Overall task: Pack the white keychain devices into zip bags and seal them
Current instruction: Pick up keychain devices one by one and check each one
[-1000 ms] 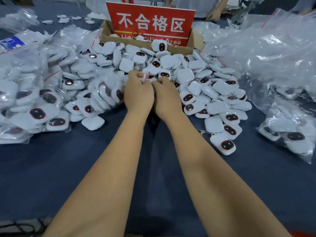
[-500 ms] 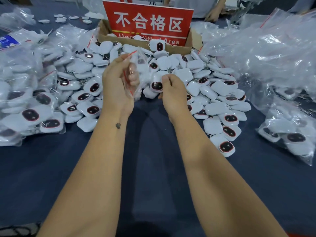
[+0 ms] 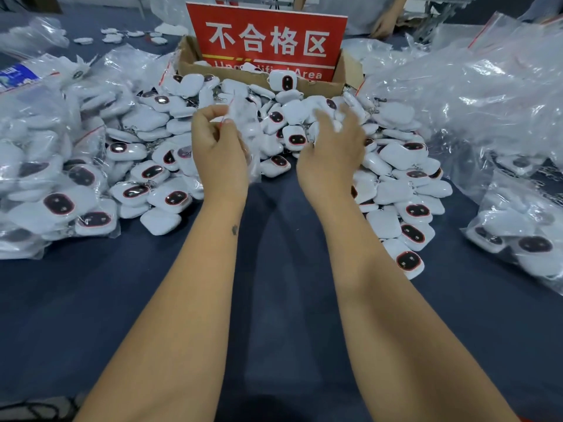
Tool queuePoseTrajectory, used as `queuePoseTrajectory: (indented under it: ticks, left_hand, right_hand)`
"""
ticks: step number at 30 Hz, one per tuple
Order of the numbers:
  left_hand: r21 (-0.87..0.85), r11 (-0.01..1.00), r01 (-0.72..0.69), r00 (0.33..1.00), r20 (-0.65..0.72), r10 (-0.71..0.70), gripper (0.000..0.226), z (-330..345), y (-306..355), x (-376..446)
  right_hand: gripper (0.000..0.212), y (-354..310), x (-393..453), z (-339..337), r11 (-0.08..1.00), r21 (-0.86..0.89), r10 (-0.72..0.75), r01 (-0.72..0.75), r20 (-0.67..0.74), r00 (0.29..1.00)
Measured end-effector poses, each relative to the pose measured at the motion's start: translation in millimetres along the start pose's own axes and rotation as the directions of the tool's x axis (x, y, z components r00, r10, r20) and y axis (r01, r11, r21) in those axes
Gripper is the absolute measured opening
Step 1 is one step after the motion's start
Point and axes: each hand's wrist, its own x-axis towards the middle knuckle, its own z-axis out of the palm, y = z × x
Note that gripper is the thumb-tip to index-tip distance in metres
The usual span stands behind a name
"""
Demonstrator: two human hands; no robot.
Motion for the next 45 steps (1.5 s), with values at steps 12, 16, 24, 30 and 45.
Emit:
queuePoseTrajectory:
  ticks: [12, 16, 24, 30, 45]
  left_hand:
    - [0.533, 0.816, -0.225, 0.943, 0.331, 0.044, 0.022, 6, -12, -11]
    - [0.601, 0.768, -0.22, 0.943, 0.332, 0.011, 0.02, 4, -10, -11]
    - [0.531, 0.826, -0.191, 0.946, 0.323, 0.01, 0.025, 5, -10, -14]
    - [0.395, 0.903, -0.169, 0.983, 0.005, 0.182, 0.043, 3, -6, -7]
    - [0.285, 0.954, -0.09, 0.996, 0.024, 0.087, 0.034, 1, -4, -4]
  right_hand:
    - [0.013, -3, -12, 20, 0.981, 0.032, -0.195, 0.193, 0.225, 0.955]
    - [0.016, -9, -14, 13, 0.851, 0.517, 0.046, -0.092, 0.101, 0.994]
    - [0.015, -11, -5, 4, 0.263, 0.896, 0.248, -0.357, 0.294, 0.923]
    - [0.051, 7, 4, -8, 0.99, 0.119, 0.101, -0.078, -0.203, 0.974]
    - [0.028, -7, -1, 15, 0.735, 0.613, 0.125, -0.29, 0.299, 0.946]
